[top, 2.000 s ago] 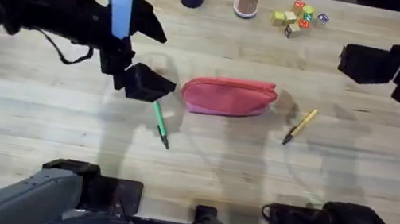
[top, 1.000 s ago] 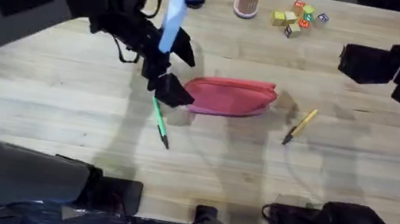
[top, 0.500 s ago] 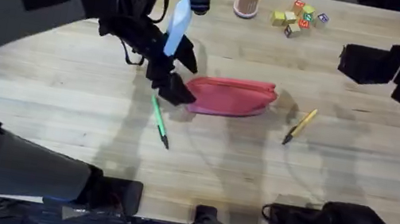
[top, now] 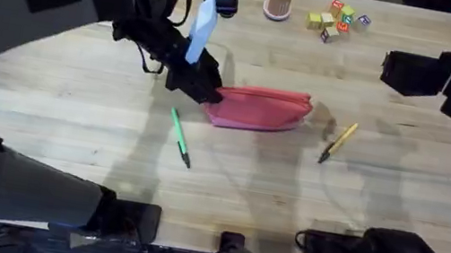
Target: Unzip the bag, pick up the pens from the table one at a time and place them inside, then zip the bag closed.
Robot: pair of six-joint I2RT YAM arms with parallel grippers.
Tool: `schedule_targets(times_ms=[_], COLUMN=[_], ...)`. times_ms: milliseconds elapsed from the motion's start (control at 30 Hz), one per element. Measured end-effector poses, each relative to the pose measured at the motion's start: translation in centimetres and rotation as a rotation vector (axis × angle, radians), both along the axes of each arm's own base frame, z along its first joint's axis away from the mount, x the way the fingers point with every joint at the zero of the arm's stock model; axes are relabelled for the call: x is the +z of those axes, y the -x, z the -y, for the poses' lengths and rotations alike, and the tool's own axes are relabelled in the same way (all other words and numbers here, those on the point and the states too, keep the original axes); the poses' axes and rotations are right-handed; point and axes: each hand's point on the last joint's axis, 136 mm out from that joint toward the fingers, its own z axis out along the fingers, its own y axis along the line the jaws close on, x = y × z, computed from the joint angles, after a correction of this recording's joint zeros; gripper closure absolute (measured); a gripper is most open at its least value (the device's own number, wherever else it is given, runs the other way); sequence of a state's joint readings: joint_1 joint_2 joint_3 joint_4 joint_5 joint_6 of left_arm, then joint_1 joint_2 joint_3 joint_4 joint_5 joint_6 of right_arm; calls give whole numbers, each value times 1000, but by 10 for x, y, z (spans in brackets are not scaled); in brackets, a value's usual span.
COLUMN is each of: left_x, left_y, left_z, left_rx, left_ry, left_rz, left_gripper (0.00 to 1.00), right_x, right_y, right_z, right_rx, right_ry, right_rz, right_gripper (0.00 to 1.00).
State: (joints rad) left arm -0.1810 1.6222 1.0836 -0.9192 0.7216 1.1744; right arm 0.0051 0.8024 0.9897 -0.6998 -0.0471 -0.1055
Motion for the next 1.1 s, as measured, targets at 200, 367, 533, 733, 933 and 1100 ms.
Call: schedule_targets(times_ms=[200,367,533,733,933,1100], left_x=[0,0,0,0,0,0], left_y=[0,0,-1,-1,-1,-1], left_z=[0,0,0,0,0,0], left_rx=[0,0,0,0,0,0], left_ry=[0,1,1,1,2,2], left_rz=[0,1,4,6,6,7], left_gripper=[957,957,957,958,958,958], right_x=[-1,-11,-29,-41,-48,-53], right_y=[2,6,4,0,-1,-2], right_z=[-10,-17,-20,-22,-23,-23], right_rx=[46,72,35,-61,-165,-233], right_ry=[-32,-68,-145,-270,-390,-461], right_rz=[-9,-60,-155,-228,-285,-316], right_gripper=[5,5,5,5,5,5])
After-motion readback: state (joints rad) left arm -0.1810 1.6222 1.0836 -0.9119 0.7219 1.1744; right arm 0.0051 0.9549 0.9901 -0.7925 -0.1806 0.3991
